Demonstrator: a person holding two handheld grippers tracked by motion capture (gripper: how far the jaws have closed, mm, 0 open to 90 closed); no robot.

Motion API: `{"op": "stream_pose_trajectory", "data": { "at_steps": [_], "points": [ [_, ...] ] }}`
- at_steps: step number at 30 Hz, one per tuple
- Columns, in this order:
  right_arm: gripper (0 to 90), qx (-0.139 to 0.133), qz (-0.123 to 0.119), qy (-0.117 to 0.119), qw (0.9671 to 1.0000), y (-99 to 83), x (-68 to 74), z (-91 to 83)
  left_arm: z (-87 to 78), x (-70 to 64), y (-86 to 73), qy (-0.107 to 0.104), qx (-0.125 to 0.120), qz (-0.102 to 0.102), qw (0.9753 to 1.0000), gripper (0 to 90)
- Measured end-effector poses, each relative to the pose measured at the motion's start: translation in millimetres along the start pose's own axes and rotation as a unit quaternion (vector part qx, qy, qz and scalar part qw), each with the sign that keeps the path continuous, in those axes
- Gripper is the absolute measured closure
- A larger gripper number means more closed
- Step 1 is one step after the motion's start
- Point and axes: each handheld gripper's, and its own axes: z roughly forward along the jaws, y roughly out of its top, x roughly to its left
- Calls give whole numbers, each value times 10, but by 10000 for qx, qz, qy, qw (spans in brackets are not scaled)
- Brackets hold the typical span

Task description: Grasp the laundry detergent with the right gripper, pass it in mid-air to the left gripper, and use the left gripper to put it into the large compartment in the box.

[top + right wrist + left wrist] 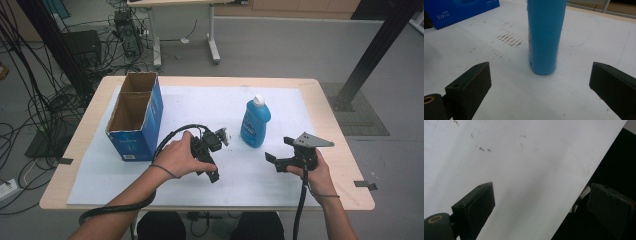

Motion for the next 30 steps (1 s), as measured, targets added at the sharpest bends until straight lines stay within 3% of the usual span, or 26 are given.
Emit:
{"op": "stream_pose_trajectory", "data": {
  "at_steps": [30],
  "points": [
    [40, -227, -6, 90, 9997, -100, -81, 242, -11, 6, 0, -49, -15, -35, 10000, 77]
  ]
}}
